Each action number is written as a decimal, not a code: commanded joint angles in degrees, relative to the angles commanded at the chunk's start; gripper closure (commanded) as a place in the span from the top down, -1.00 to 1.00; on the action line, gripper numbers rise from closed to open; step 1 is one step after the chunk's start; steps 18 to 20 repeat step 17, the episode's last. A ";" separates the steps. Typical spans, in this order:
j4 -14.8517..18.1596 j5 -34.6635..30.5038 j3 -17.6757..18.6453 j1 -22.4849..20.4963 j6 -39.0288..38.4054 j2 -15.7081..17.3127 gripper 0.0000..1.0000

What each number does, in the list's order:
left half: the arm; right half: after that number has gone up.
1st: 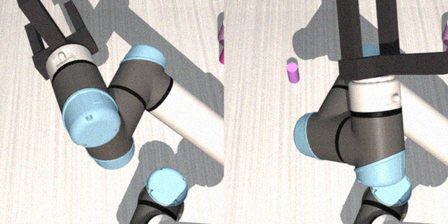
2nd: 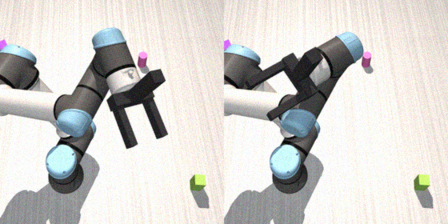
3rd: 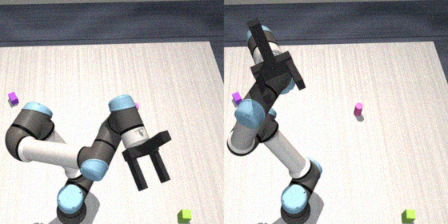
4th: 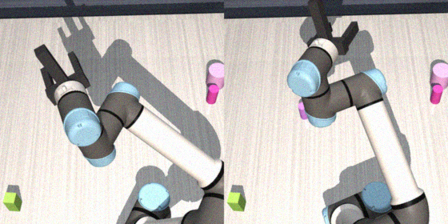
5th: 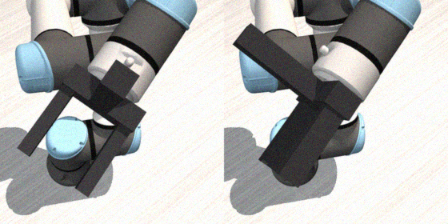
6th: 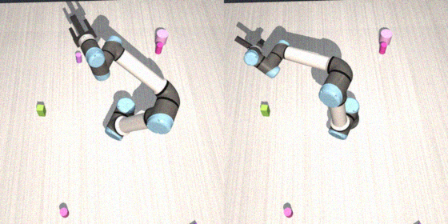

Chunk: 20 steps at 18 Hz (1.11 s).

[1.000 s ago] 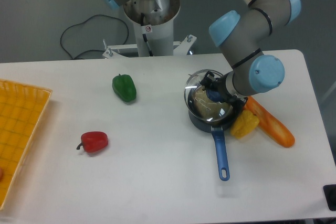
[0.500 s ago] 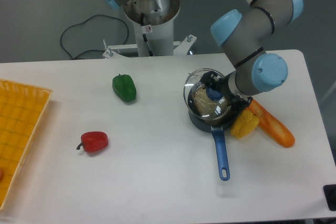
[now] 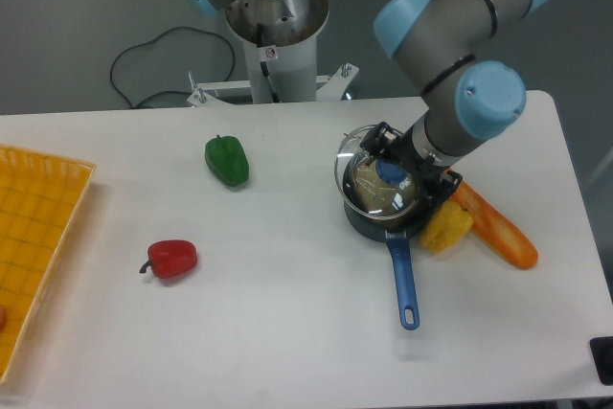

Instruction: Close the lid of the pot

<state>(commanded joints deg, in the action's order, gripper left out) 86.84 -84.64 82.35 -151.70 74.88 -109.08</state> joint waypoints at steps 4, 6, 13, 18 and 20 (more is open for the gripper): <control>-5.78 0.00 0.35 1.14 1.49 3.16 1.00; -6.42 -0.09 0.44 1.76 4.30 3.96 1.00; -6.51 -2.55 0.97 4.31 7.65 8.87 1.00; -6.59 -2.73 2.81 5.01 7.65 11.34 1.00; -6.59 -2.73 2.81 5.01 7.65 11.34 1.00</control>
